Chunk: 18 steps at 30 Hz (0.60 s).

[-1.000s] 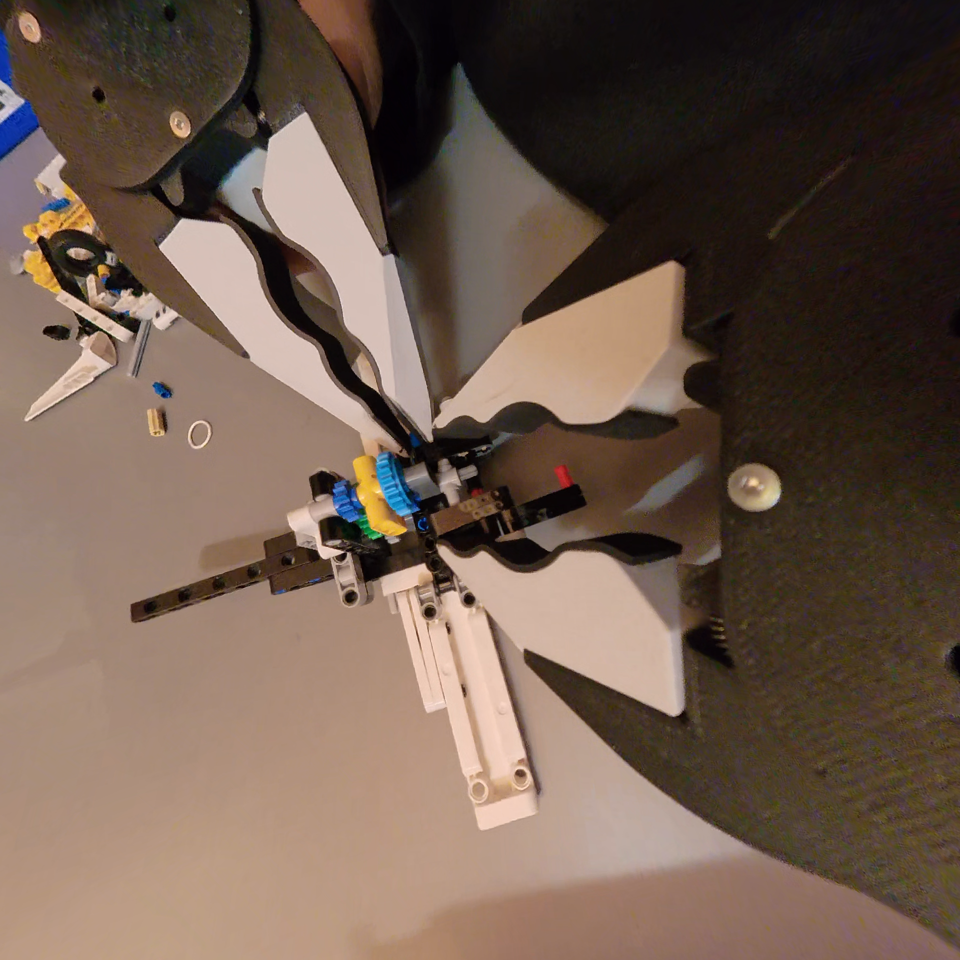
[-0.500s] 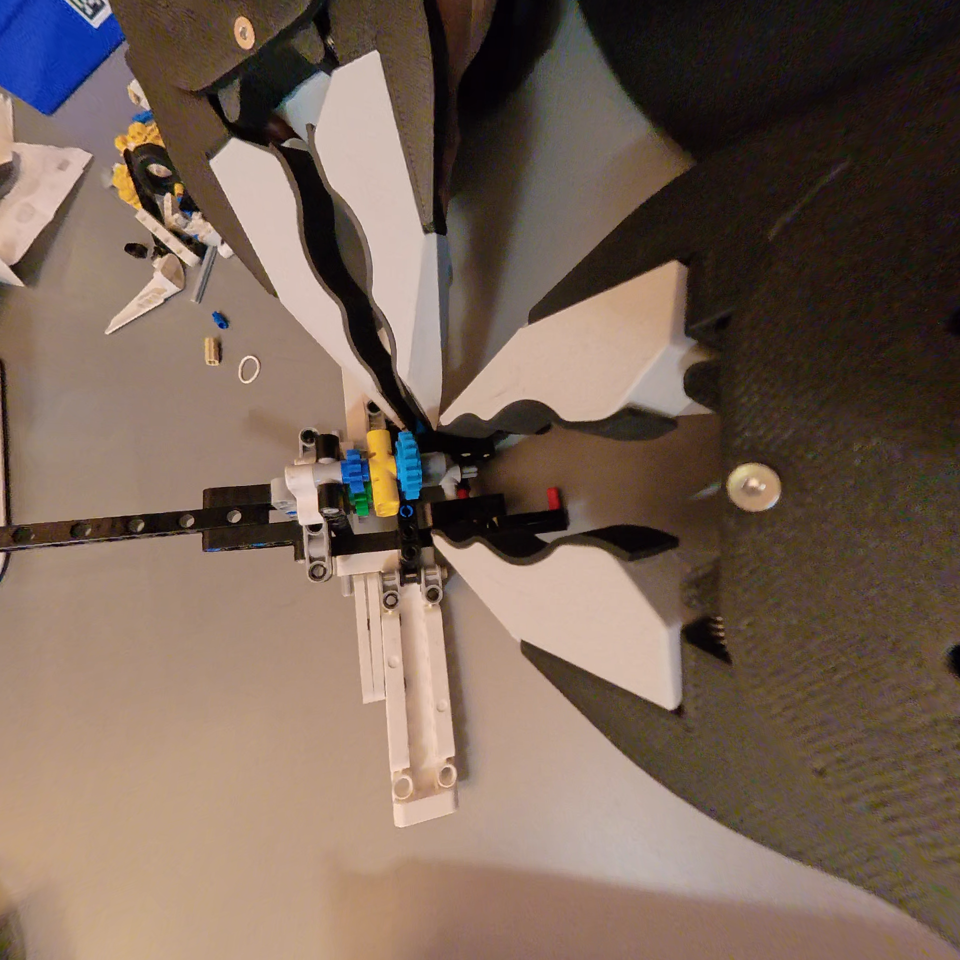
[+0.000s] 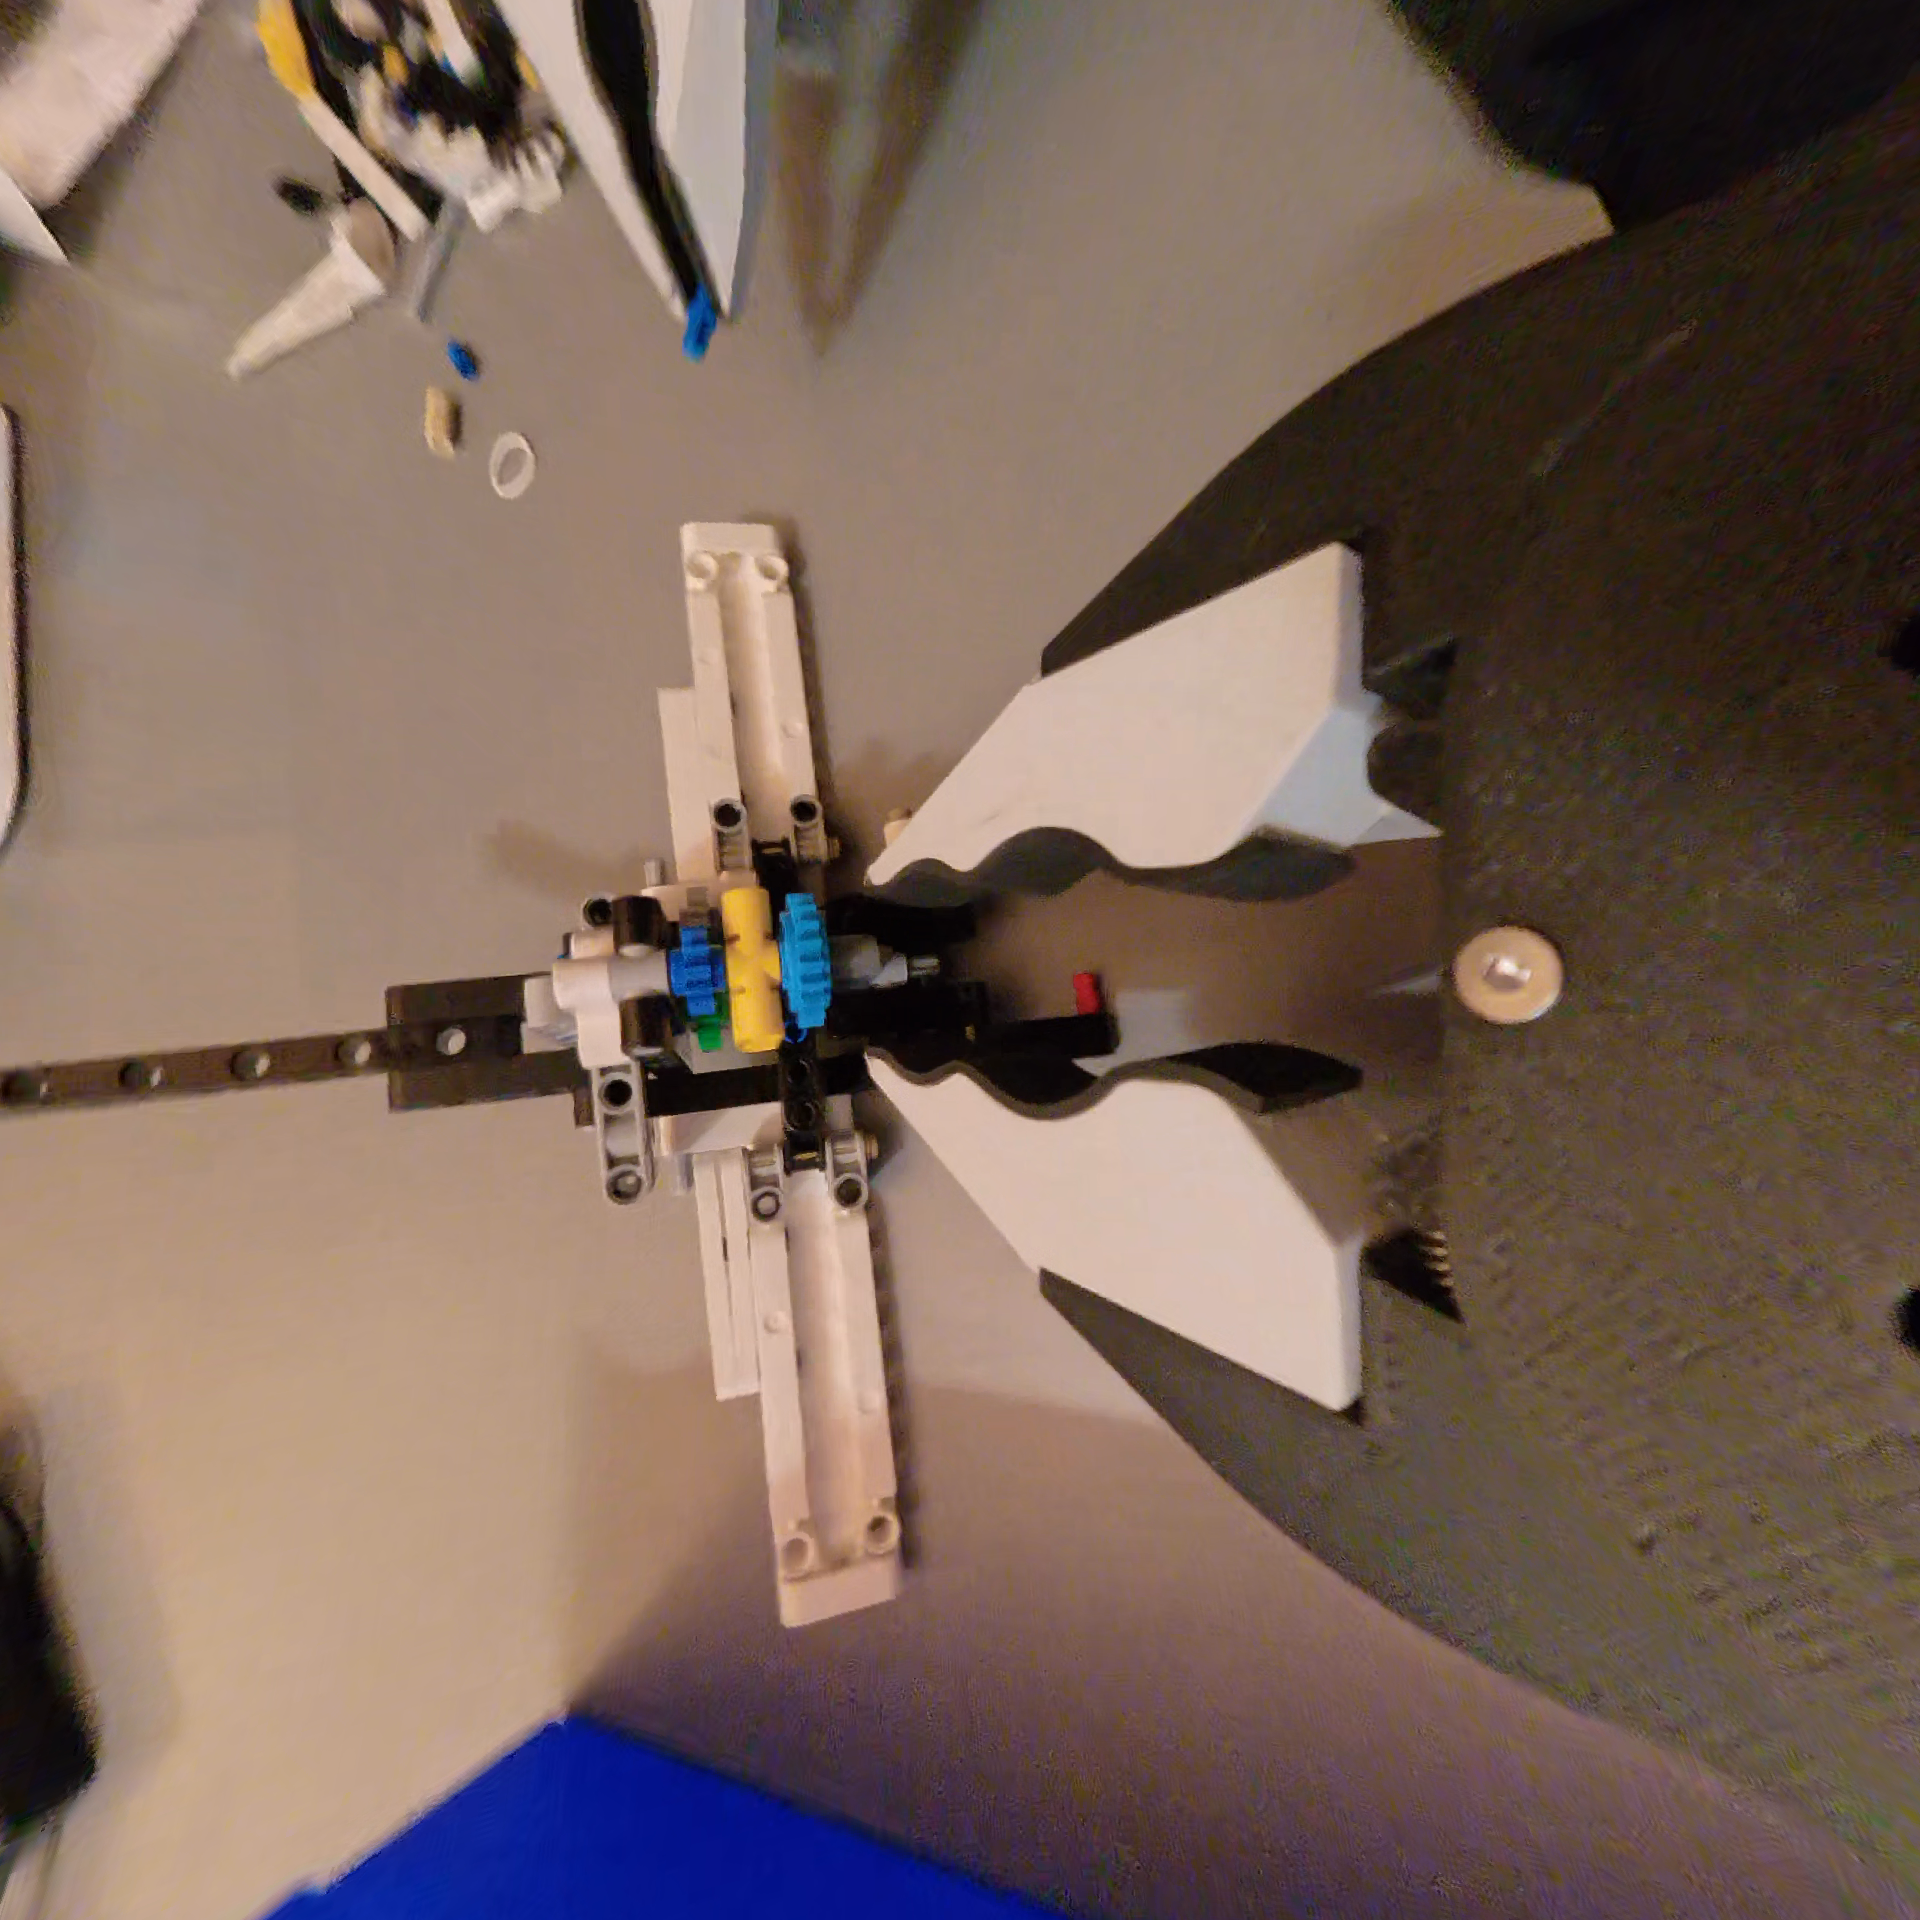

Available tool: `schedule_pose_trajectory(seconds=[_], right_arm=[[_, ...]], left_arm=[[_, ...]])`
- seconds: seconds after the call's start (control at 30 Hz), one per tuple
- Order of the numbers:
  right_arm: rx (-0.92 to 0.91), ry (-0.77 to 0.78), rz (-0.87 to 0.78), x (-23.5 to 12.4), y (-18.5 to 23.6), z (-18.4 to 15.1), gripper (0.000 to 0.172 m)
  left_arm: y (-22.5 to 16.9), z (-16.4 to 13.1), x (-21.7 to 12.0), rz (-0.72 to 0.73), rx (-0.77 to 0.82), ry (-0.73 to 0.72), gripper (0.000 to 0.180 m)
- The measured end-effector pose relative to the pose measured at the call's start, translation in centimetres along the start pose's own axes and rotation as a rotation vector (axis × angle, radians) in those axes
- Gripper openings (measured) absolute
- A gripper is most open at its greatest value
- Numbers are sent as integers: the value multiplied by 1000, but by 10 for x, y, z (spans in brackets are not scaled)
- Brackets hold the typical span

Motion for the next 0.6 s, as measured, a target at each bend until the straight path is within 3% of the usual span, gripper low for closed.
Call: schedule_pose_trajectory(seconds=[0.1, 0.33, 0.4, 0.5, 0.6], right_arm=[[74, -10, -32, -2, -16, -4, 3], [165, 202, -258, -38, -58, -49, 5], [196, 245, -296, -43, -62, -56, 22], [195, 200, -337, -46, -61, -49, 42], [118, 95, -314, -41, -51, -28, 42]], left_arm=[[-8, 1, 5, -37, 18, 4, 23], [-17, 3, 8, -106, 19, 5, 24], [-20, 3, 9, -132, 20, -4, 27], [-23, 7, 6, -180, 3, -13, 35], [-22, 11, -2, -228, -36, -23, 40]])
Point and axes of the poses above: each gripper's, where its closed fingertips meet, x out along the fingers, z out of its top, y = z × x across the jaws, the point moved 10 cm from there along -x, back along the fingers, and after that the axes turned 14 degrees about -x, right-handed, at the moved point
